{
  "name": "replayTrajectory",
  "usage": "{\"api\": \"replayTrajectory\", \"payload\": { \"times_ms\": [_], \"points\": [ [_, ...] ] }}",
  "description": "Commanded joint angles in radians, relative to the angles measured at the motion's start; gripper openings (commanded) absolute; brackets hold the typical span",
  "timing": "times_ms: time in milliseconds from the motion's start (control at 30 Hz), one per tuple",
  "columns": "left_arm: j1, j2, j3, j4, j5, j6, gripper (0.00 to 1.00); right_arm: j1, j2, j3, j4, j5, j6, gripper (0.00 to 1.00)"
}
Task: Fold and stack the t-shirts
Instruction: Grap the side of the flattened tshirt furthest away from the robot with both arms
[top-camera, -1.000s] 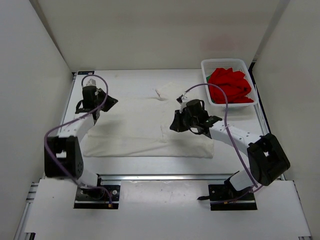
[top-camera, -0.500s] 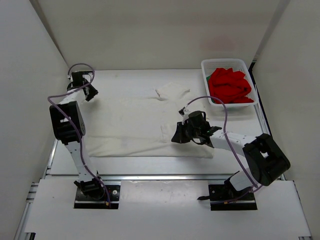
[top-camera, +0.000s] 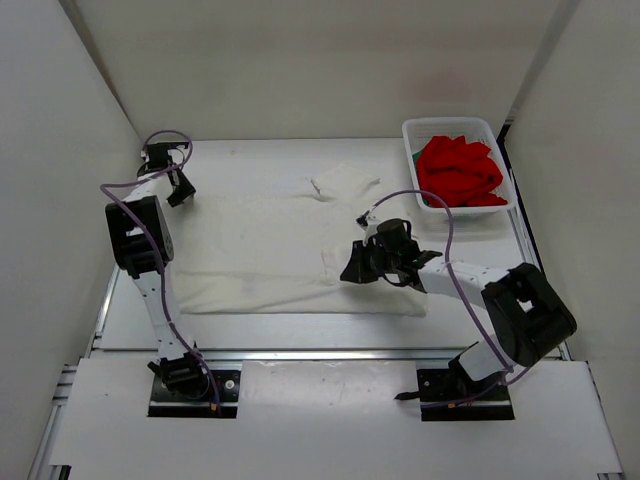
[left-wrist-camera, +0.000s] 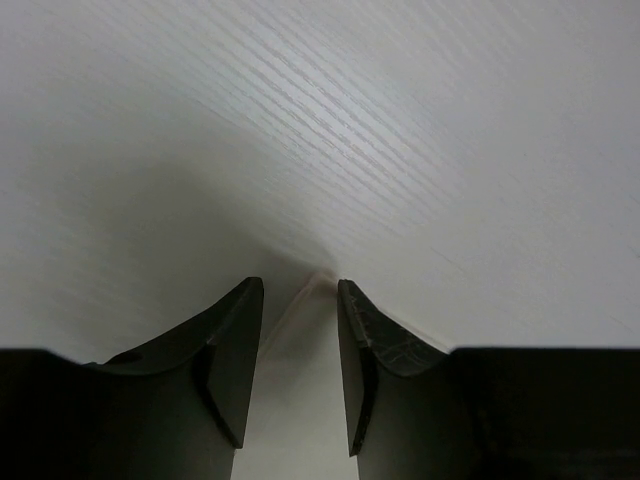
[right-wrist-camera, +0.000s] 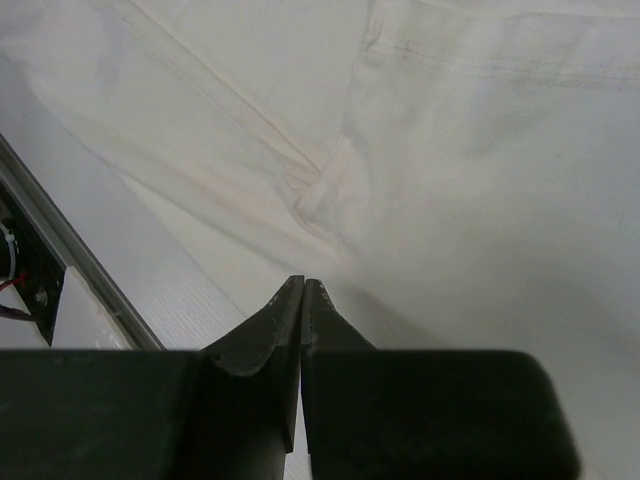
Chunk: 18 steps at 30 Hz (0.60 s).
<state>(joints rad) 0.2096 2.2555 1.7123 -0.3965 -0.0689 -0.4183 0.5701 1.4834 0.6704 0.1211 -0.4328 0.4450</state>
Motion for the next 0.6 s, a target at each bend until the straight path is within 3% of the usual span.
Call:
{"api": "replayTrajectory", "payload": {
  "times_ms": [0,300,500,567],
  "points": [
    [-0.007,0.004,0.024,-0.041,-0.006,0.012,0.48,0.011,0.018,0.043,0.035,-0.011,0.003,0.00],
    [-0.024,0.022,0.029,-0.024,0.006,-0.002,0.48,-0.010,0.037,0.113,0.028,-0.015,-0.008,0.00],
    [-0.033,0.026,0.030,-0.018,0.026,-0.017,0.40,-0.003,0.074,0.169,0.026,-0.018,-0.002,0.00],
    [-0.030,0.033,0.038,-0.018,0.029,-0.016,0.32,0.001,0.086,0.187,0.017,-0.020,-0.005,0.01]
  ]
}}
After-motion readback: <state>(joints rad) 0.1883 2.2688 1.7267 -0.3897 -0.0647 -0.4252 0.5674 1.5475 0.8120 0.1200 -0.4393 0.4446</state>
